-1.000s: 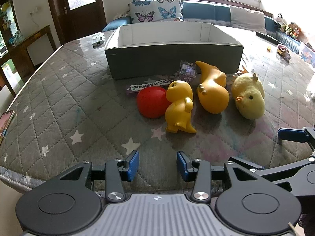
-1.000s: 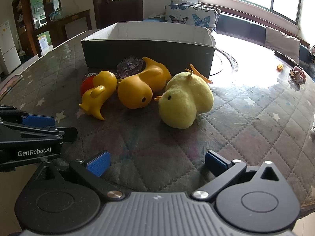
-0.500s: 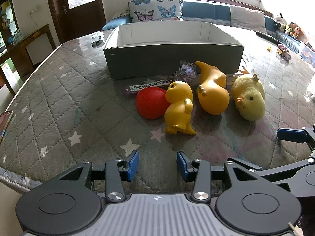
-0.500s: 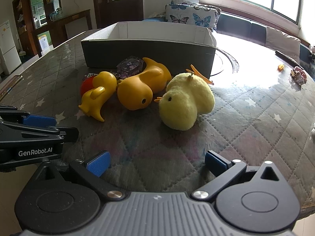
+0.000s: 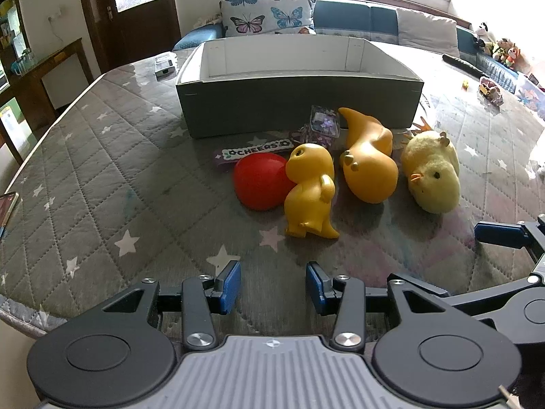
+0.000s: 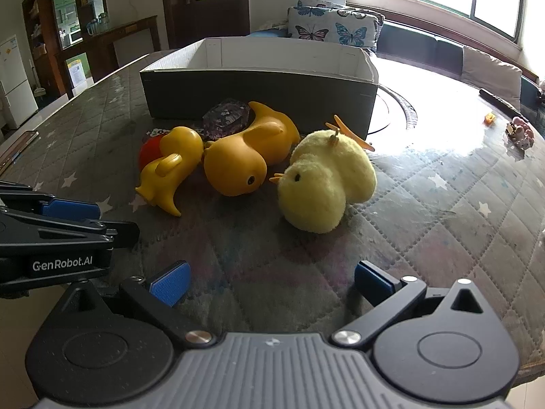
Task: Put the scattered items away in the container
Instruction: 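Move the left gripper toward the small yellow rubber duck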
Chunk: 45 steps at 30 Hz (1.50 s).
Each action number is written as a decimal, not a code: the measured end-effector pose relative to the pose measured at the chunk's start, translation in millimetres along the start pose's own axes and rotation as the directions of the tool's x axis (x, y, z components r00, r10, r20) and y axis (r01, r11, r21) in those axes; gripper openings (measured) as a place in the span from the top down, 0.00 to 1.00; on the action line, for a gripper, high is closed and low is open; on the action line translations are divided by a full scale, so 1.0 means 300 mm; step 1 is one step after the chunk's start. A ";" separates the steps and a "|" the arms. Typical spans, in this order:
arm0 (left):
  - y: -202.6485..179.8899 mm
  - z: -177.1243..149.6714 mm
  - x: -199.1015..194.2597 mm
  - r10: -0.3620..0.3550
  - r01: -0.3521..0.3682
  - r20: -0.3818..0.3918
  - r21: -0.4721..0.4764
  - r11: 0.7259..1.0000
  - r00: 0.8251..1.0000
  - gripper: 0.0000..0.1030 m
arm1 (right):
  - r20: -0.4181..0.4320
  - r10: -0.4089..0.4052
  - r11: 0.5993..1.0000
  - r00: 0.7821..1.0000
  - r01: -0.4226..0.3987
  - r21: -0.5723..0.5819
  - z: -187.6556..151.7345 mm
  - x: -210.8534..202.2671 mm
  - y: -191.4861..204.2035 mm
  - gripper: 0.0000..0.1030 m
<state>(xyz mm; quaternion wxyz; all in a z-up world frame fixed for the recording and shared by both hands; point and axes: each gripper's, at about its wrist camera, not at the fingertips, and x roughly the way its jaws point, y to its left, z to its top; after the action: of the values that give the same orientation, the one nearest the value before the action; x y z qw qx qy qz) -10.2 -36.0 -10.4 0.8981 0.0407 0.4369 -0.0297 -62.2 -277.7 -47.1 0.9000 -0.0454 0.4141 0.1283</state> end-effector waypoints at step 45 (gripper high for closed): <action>0.097 0.112 0.014 -0.068 0.067 -0.010 -0.056 0.996 0.998 0.56 | 0.002 0.085 0.996 0.996 -0.085 -0.025 0.084 0.023 0.022 0.01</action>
<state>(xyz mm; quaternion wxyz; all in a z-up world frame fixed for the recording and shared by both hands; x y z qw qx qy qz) 21.1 -10.5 8.3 0.8948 0.0010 0.4438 -0.0478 -41.2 -265.3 -35.8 0.8937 -0.0385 0.4128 0.1717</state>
